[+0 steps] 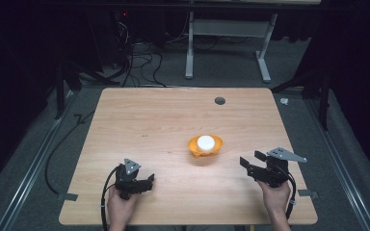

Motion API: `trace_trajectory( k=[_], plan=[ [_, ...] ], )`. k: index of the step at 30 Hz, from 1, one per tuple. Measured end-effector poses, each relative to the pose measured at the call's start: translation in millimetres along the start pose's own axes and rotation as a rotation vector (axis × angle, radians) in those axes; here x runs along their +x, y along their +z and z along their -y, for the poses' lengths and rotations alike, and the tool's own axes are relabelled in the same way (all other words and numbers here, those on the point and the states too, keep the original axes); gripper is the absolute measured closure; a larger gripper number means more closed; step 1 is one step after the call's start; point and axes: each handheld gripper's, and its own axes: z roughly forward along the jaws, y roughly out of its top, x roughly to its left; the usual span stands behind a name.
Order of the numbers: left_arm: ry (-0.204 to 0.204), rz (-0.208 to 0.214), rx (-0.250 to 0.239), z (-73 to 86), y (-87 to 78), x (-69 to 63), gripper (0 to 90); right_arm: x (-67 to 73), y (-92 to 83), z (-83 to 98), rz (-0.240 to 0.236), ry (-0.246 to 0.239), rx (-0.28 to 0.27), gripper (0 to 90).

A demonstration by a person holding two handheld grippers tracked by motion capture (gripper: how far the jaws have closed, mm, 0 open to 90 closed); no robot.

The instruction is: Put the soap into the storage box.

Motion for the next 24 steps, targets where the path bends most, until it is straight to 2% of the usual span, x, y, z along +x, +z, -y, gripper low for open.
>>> trace_trajectory(
  k=[6, 24],
  plan=[
    [0.000, 0.000, 0.000, 0.0, 0.0, 0.0, 14.9, -0.1, 3.7, 5.3, -0.001, 0.014, 0.009, 30.9],
    [0.000, 0.000, 0.000, 0.0, 0.0, 0.0, 15.0, -4.9, 20.1, 23.7, 0.040, 0.026, 0.063, 32.2]
  ],
)
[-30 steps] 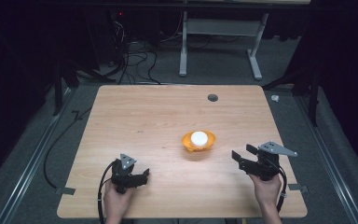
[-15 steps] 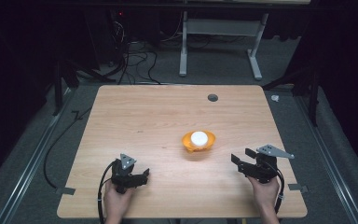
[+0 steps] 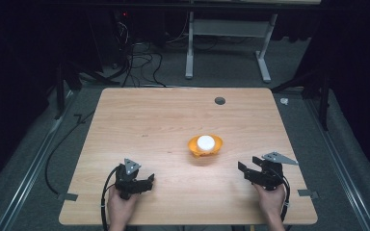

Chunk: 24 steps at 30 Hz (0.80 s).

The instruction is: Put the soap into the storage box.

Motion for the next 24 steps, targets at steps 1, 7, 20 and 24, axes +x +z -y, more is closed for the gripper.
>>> trace_trajectory(
  k=[1, 7, 20, 24],
  plan=[
    [0.000, 0.000, 0.000, 0.0, 0.0, 0.0, 15.0, 0.2, 0.4, 0.4, 0.001, 0.000, 0.002, 32.2],
    [0.000, 0.000, 0.000, 0.0, 0.0, 0.0, 15.0, 3.2, 7.1, 5.4, 0.013, -0.016, 0.031, 32.4],
    [0.000, -0.001, 0.000, 0.1, -0.1, -0.1, 14.9, 9.8, 20.7, 12.2, 0.037, -0.046, 0.062, 32.7],
    [0.000, -0.001, 0.000, 0.1, -0.1, -0.1, 14.9, 13.6, 24.7, 14.1, 0.044, -0.065, 0.071, 32.3]
  ],
)
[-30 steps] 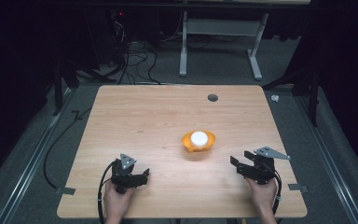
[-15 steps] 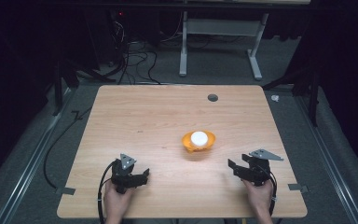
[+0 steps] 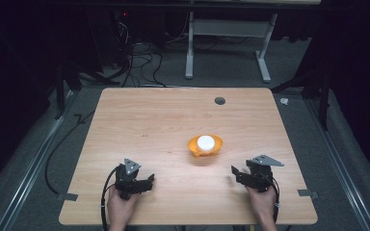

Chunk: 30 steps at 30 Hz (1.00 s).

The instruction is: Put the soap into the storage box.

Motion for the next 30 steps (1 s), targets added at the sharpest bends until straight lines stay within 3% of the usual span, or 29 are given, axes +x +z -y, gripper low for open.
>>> trace_trajectory(
  k=[15, 24, 30],
  plan=[
    [0.000, 0.000, 0.000, 0.0, 0.0, 0.0, 14.9, 5.3, 10.1, 4.5, 0.015, -0.044, 0.042, 30.9],
    [0.000, 0.000, 0.000, 0.1, 0.0, -0.1, 15.0, 11.1, 13.7, 4.3, 0.058, -0.090, 0.073, 29.0],
    [-0.001, 0.000, 0.000, 0.1, 0.0, -0.1, 14.9, 12.4, 14.1, 4.2, 0.052, -0.099, 0.076, 28.6]
  ],
)
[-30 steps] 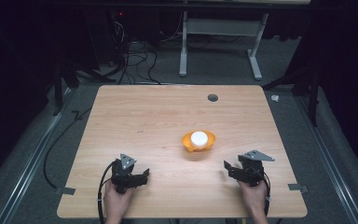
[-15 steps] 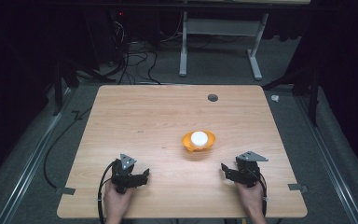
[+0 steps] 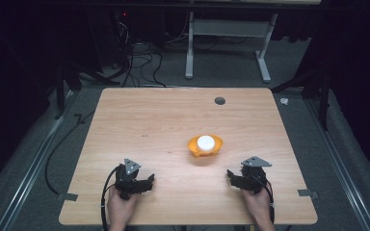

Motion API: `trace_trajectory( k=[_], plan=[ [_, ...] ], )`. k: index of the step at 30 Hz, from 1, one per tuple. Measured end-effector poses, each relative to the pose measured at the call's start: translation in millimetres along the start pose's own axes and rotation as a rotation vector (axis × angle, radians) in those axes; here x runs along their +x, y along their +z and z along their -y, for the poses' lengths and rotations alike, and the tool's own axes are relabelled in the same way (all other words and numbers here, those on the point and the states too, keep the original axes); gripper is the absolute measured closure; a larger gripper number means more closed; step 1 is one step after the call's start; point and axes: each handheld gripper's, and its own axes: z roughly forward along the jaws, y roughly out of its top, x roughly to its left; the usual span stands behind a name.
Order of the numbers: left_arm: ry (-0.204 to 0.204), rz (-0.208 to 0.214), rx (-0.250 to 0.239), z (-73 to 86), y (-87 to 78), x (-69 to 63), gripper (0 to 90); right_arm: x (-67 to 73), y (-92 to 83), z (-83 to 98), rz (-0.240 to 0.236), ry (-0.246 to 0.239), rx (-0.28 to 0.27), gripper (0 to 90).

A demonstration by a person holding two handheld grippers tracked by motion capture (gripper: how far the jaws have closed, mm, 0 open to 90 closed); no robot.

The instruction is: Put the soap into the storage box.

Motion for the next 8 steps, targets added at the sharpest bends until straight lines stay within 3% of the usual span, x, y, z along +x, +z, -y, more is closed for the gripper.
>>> trace_trajectory(
  k=[8],
  plan=[
    [0.000, 0.000, 0.000, 0.0, 0.0, 0.0, 15.0, 0.5, -0.1, 0.2, -0.007, -0.003, 0.000, 28.3]
  ],
)
